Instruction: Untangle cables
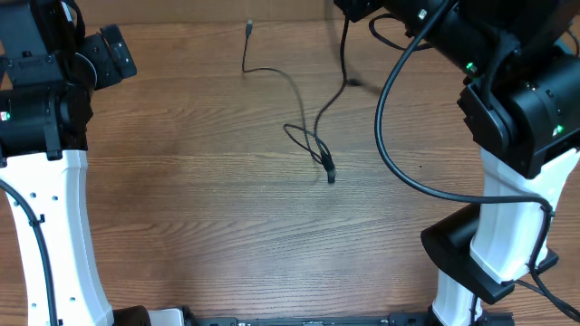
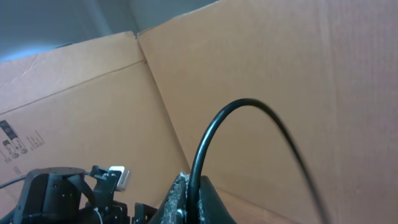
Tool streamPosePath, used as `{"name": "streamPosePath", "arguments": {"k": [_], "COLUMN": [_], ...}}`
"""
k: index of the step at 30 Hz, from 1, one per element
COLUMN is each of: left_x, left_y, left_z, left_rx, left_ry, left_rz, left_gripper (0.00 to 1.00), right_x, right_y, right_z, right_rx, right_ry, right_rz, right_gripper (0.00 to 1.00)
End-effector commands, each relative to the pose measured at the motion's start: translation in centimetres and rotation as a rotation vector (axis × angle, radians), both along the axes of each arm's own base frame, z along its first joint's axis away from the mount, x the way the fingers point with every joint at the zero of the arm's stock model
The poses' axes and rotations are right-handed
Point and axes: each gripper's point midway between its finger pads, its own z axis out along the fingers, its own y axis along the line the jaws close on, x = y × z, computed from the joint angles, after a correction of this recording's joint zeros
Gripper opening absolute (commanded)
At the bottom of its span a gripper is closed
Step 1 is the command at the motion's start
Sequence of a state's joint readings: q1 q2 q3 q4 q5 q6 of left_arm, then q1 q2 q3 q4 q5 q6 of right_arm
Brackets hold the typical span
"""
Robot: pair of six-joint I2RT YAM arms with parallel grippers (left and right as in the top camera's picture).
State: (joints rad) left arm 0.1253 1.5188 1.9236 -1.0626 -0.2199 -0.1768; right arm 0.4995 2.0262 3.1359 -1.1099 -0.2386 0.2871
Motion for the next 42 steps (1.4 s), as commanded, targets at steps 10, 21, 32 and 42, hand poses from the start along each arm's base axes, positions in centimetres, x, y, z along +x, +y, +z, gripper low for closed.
{"name": "streamPosePath", "arguments": {"k": [10, 21, 32, 42], "left_x": [-0.3, -0.4, -0.1, -0.1], "left_y": [0.0, -0.5, -1.8, -1.8], "left_z": [-0.4, -0.7, -0.8, -0.8], "left_rx": [0.007, -0.016, -0.062, -0.062], "left_ry": [0.024, 0.036, 0.031, 0.030], "left_rz": [-0.013, -0.039, -0.098, -0.098], "left_gripper": [1.00, 1.00, 1.00, 1.00], "right_x": [5.3, 10.2, 13.3, 9.6], "right_y": [-7.0, -14.4, -31.5, -47.2], "right_z": [-1.7, -4.4, -5.9, -9.0], "right_rx": [-0.166, -0.518, -0.628, -0.588], "right_ry": [-0.042, -0.116, -0.025, 0.132], "right_rz": [-0.374, -0.553, -0.901, -1.047], "right_gripper": [0.04, 0.04, 0.04, 0.04]}}
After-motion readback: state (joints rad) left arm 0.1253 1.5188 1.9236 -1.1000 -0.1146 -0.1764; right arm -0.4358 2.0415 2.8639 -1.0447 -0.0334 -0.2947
